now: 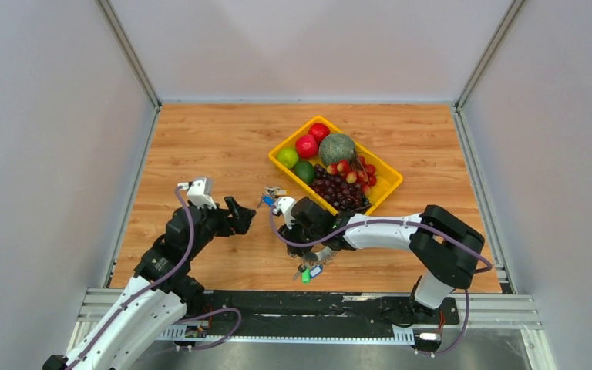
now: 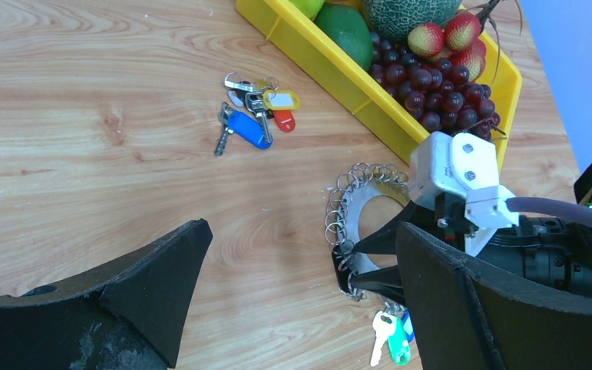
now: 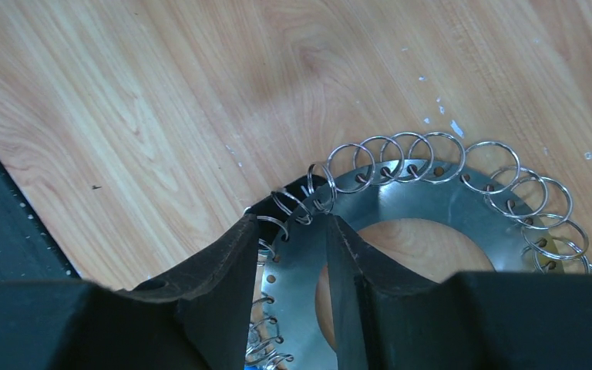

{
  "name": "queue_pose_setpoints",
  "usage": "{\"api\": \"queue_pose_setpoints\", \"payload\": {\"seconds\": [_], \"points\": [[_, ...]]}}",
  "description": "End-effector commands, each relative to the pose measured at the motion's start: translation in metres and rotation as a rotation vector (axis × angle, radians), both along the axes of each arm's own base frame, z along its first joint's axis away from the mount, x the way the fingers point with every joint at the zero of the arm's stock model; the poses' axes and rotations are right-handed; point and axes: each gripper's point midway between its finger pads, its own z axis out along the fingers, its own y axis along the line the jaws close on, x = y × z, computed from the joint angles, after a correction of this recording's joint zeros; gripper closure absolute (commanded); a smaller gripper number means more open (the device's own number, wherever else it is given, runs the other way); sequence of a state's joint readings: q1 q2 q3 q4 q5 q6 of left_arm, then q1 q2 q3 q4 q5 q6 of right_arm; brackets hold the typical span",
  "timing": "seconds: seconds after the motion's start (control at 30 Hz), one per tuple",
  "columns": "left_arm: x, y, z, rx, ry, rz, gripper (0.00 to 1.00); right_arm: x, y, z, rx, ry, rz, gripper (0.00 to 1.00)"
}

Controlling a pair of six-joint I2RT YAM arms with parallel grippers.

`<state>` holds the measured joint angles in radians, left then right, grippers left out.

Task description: Remove the keys from the keyring

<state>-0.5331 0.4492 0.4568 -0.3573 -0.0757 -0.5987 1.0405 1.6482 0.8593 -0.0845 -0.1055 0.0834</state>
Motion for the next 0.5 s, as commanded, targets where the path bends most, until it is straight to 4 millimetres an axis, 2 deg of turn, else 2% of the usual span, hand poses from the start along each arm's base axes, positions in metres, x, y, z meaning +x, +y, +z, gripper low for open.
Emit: {"api": "queue_pose_setpoints", "payload": {"seconds": [0.0, 0.23, 0.33, 0.47], "points": [[0.001, 0.002, 0.006, -0.024, -0.008, 0.024, 0.0, 0.015, 0.017, 0.013, 0.038, -0.076, -0.001, 0.6], [-0.002, 0.006, 0.005, -0.019, 0.005, 0.031, 0.0, 0.014, 0.023, 0.004, 0.032, -0.072, 0.018, 0.65], [-0.003, 0.006, 0.007, -0.023, -0.005, 0.033, 0.0, 0.013, 0.028, 0.008, 0.042, -0.079, 0.024, 0.84], [-0.001, 0.005, 0.013, -0.023, -0.022, 0.027, 0.0, 0.013, 0.029, 0.021, 0.077, -0.097, 0.013, 0.95]]}}
